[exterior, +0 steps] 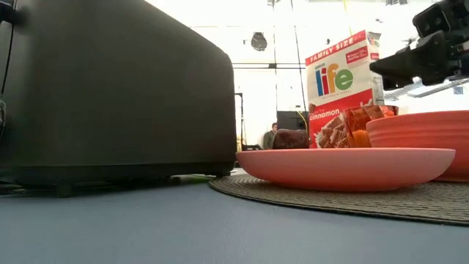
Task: Arrange a breakfast setting
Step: Return to Home Position
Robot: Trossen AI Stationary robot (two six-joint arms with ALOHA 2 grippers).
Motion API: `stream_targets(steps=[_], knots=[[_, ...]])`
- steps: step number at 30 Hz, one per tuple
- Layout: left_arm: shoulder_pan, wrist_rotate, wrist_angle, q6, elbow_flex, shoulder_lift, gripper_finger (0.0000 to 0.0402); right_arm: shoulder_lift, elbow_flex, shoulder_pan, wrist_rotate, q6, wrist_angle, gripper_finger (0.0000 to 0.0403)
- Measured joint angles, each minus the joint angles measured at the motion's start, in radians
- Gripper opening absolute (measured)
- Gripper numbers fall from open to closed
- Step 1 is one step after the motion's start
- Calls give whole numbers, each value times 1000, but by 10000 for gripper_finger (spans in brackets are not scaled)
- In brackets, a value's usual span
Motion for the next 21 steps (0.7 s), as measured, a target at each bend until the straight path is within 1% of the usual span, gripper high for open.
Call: stream_targets(steps=[5, 10, 21], knots=[[0, 0, 0, 0, 0, 0, 124, -44, -32, -45, 1, 37, 59, 55], [0, 0, -2, 0, 0, 0, 124, -59, -33, -92, 1, 37, 40, 55], [0, 0, -2, 0, 0, 0, 124, -185, -36, -115, -1, 69, -105, 55]])
